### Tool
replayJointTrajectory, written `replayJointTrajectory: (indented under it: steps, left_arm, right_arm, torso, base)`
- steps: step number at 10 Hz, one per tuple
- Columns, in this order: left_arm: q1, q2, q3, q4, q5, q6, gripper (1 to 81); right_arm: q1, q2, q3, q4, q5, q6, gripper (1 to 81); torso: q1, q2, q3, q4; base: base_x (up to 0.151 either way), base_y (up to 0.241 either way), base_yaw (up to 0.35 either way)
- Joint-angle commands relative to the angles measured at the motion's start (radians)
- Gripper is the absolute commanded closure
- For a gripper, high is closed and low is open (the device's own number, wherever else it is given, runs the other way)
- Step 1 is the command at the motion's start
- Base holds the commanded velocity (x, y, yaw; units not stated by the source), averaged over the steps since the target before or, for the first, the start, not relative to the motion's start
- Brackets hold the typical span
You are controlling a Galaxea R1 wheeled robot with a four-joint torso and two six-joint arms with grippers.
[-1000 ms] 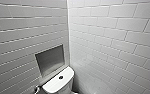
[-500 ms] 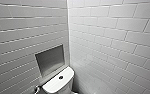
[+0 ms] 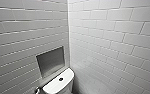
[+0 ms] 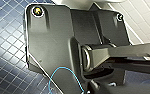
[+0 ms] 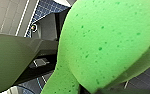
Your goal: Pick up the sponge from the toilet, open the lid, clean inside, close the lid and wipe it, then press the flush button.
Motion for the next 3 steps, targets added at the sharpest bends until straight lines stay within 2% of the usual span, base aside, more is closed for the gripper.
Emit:
replayJointTrajectory:
  steps: [1, 3]
  left_arm:
    - [-0.001, 0.102, -0.152, -0.018, 0.032, -0.008, 81.1]
    - [0.002, 0.166, -0.235, -0.017, 0.076, -0.006, 81.1]
  right_arm:
    - [0.024, 0.012, -0.010, 0.001, -0.055, 0.002, 81.1]
    - [0.029, 0.040, -0.059, -0.002, -0.061, 0.002, 81.1]
  torso:
    - [0.000, 0.000, 0.000, 0.000]
    - [0.000, 0.000, 0.000, 0.000]
  base:
    - [0.000, 0.000, 0.000]
    - [0.000, 0.000, 0.000]
